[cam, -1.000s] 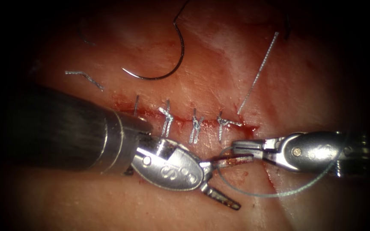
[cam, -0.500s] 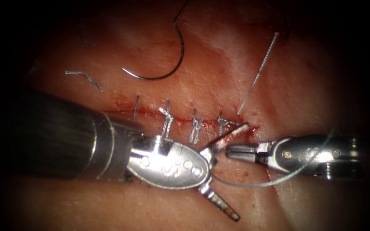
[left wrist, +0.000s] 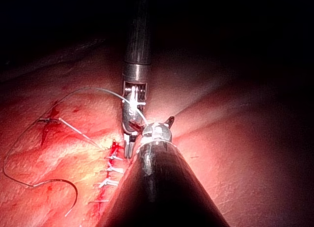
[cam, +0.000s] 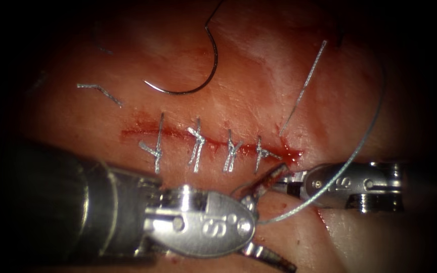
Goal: Wound Closure
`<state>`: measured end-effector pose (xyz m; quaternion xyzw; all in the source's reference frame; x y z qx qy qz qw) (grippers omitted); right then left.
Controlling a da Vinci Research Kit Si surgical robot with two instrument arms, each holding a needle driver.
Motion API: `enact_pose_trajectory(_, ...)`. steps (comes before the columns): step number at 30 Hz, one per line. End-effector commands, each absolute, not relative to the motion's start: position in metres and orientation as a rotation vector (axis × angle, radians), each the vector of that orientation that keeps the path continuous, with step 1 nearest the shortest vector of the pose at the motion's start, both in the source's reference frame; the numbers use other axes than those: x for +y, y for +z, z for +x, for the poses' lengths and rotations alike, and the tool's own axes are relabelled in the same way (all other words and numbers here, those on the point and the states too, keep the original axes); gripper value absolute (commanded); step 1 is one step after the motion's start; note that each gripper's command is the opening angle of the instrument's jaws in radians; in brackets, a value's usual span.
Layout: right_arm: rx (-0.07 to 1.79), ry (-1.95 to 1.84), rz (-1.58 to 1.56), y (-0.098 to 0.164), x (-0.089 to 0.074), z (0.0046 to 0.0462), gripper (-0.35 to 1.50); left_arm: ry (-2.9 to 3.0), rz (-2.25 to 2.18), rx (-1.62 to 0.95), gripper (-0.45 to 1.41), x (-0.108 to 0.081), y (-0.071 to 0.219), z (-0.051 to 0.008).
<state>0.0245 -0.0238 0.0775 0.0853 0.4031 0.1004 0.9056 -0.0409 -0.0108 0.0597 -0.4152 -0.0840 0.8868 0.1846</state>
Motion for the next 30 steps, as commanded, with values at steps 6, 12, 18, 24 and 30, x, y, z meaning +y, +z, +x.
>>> enact_pose_trajectory(6,0.809,0.203,0.176,0.0781,-0.0243,0.0260,-0.35,2.420,-1.083,-0.334,0.51,-0.0105,0.0591,-0.0414)
enact_pose_trajectory(12,0.800,0.202,0.176,0.0778,-0.0248,0.0264,-0.35,2.431,-1.007,-0.359,0.46,-0.0088,0.0612,-0.0416)
enact_pose_trajectory(18,0.798,0.205,0.174,0.0779,-0.0249,0.0269,-0.35,2.435,-0.985,-0.362,0.46,-0.0074,0.0623,-0.0425)
enact_pose_trajectory(24,0.795,0.204,0.174,0.0779,-0.0249,0.0269,-0.35,2.426,-0.978,-0.360,0.39,-0.0072,0.0619,-0.0439)
enact_pose_trajectory(30,0.795,0.203,0.173,0.0780,-0.0250,0.0269,-0.35,2.423,-0.984,-0.380,0.37,-0.0073,0.0617,-0.0449)
